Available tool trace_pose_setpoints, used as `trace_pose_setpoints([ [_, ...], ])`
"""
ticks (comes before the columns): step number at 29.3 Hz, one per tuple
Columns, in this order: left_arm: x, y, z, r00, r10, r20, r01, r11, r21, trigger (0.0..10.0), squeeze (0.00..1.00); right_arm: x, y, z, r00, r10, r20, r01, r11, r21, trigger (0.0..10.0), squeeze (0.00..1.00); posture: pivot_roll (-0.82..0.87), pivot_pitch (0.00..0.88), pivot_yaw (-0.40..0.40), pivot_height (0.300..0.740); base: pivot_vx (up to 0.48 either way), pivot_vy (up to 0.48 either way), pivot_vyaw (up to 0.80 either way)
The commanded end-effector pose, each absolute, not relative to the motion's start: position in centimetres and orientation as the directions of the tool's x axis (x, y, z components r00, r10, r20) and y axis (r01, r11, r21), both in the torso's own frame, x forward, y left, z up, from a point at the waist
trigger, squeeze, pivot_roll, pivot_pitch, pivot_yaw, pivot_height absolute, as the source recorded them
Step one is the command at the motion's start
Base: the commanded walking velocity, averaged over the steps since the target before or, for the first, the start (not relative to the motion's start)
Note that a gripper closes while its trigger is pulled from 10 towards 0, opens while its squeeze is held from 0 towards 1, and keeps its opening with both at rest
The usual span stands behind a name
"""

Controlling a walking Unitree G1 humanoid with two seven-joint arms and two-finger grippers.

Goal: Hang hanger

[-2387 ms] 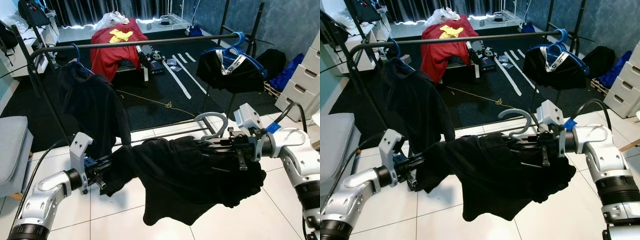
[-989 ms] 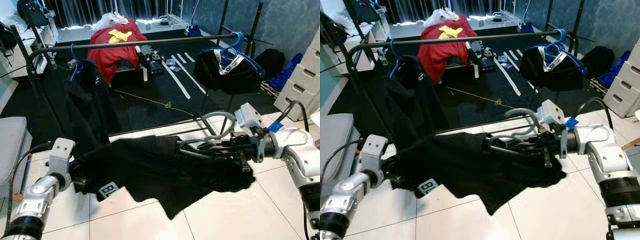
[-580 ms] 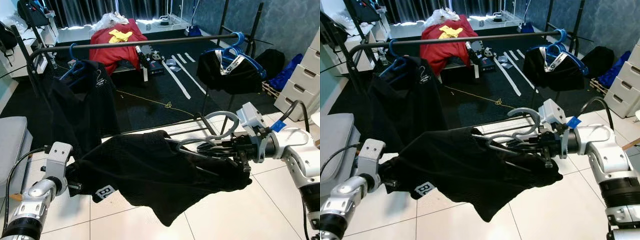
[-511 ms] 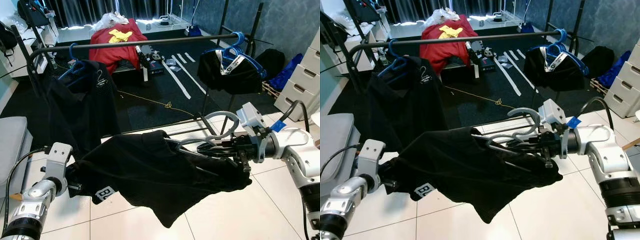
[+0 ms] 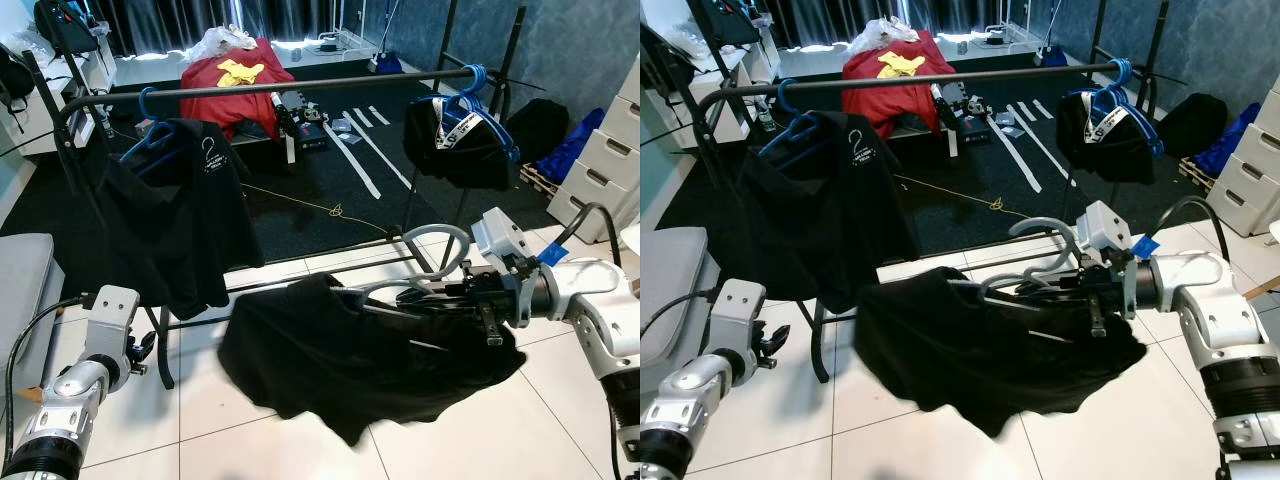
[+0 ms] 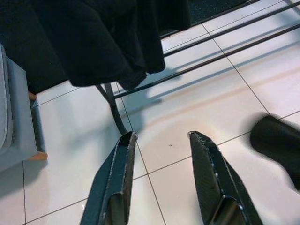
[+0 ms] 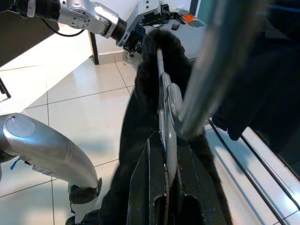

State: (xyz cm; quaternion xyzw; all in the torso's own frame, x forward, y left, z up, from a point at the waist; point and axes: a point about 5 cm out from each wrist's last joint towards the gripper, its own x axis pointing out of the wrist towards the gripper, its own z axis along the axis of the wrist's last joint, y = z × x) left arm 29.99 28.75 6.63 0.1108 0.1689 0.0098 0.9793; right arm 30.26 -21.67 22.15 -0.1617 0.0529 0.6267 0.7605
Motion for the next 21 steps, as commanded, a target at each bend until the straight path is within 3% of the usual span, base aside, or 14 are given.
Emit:
trace_pose_setpoints([
  [1, 29.5, 28.8, 6.1, 0.939, 0.055, -0.339, 0.024, 0.974, 0.224, 10.0, 0.0, 30.5, -21.7, 22.6, 0.233, 0.935, -0.268, -0.961, 0.18, -0.208, 10.0, 0.0, -0.02, 0.038, 0.035, 0.74, 0.0, 0.0, 0.0],
  [3, 29.1, 28.8, 5.8, 0.939, 0.022, -0.344, 0.058, 0.974, 0.221, 10.0, 0.0, 31.0, -21.8, 21.8, 0.313, 0.906, -0.284, -0.942, 0.258, -0.215, 10.0, 0.0, -0.02, 0.046, 0.037, 0.74, 0.0, 0.0, 0.0],
  [6, 28.9, 28.8, 5.7, 0.937, 0.011, -0.349, 0.07, 0.973, 0.218, 10.0, 0.0, 31.0, -21.9, 21.5, 0.336, 0.895, -0.294, -0.935, 0.28, -0.217, 10.0, 0.0, -0.02, 0.046, 0.037, 0.74, 0.0, 0.0, 0.0],
  [7, 28.6, 28.8, 5.5, 0.935, 0.001, -0.356, 0.083, 0.972, 0.22, 10.0, 0.0, 31.3, -22.1, 20.6, 0.394, 0.866, -0.309, -0.916, 0.342, -0.21, 10.0, 0.0, -0.02, 0.046, 0.039, 0.74, 0.0, 0.0, 0.0],
  [8, 28.6, 28.8, 5.5, 0.935, 0.001, -0.356, 0.083, 0.972, 0.22, 10.0, 0.0, 31.3, -22.1, 20.6, 0.394, 0.866, -0.309, -0.916, 0.342, -0.21, 10.0, 0.0, -0.02, 0.046, 0.039, 0.74, 0.0, 0.0, 0.0],
  [9, 28.3, 28.8, 5.3, 0.933, -0.002, -0.36, 0.088, 0.971, 0.223, 10.0, 0.0, 31.8, -22.4, 19.1, 0.492, 0.812, -0.314, -0.87, 0.465, -0.162, 10.0, 0.0, -0.02, 0.041, 0.04, 0.74, 0.0, 0.0, 0.0],
  [10, 28.3, 28.8, 5.3, 0.933, -0.002, -0.36, 0.088, 0.971, 0.223, 10.0, 0.0, 31.8, -22.4, 19.1, 0.492, 0.812, -0.314, -0.87, 0.465, -0.162, 10.0, 0.0, -0.02, 0.041, 0.04, 0.74, 0.0, 0.0, 0.0],
  [11, 28.1, 28.6, 5.2, 0.933, -0.007, -0.361, 0.092, 0.972, 0.218, 10.0, 0.0, 32.1, -22.7, 17.6, 0.568, 0.756, -0.325, -0.818, 0.562, -0.12, 10.0, 0.0, -0.01, 0.046, 0.039, 0.74, 0.0, 0.0, 0.0],
  [12, 28.1, 28.6, 5.2, 0.933, -0.007, -0.361, 0.092, 0.972, 0.218, 10.0, 0.0, 32.1, -22.7, 17.6, 0.568, 0.756, -0.325, -0.818, 0.562, -0.12, 10.0, 0.0, -0.01, 0.046, 0.039, 0.74, 0.0, 0.0, 0.0],
  [14, 28.2, 27.3, 5.0, 0.935, -0.039, -0.352, 0.117, 0.972, 0.202, 10.0, 0.0, 32.4, -23.4, 14.2, 0.69, 0.616, -0.381, -0.684, 0.727, -0.064, 10.0, 0.0, -0.01, 0.044, 0.03, 0.74, 0.0, 0.0, 0.0],
  [16, 28.2, 27.3, 5.0, 0.935, -0.039, -0.352, 0.117, 0.972, 0.202, 10.0, 0.0, 32.4, -23.4, 14.2, 0.69, 0.616, -0.381, -0.684, 0.727, -0.064, 10.0, 0.0, -0.01, 0.044, 0.03, 0.74, 0.0, 0.0, 0.0],
  [18, 28.8, 25.2, 4.5, 0.936, -0.03, -0.35, 0.088, 0.984, 0.152, 10.0, 0.0, 32.6, -23.8, 10.9, 0.799, 0.427, -0.423, -0.504, 0.86, -0.084, 10.0, 0.0, -0.01, 0.045, 0.021, 0.74, 0.0, 0.0, 0.0],
  [19, 29.3, 23.3, 4.0, 0.927, -0.005, -0.375, 0.033, 0.997, 0.069, 10.0, 0.0, 32.6, -23.2, 8.3, 0.859, 0.259, -0.443, -0.334, 0.937, -0.101, 10.0, 0.0, -0.01, 0.048, 0.023, 0.74, 0.0, 0.0, 0.0],
  [21, 29.5, 22.4, 3.9, 0.922, -0.004, -0.387, 0.022, 0.999, 0.042, 10.0, 0.0, 32.5, -22.5, 7.1, 0.846, 0.222, -0.485, -0.311, 0.944, -0.109, 10.0, 0.0, -0.01, 0.048, 0.024, 0.74, 0.0, 0.0, 0.0],
])
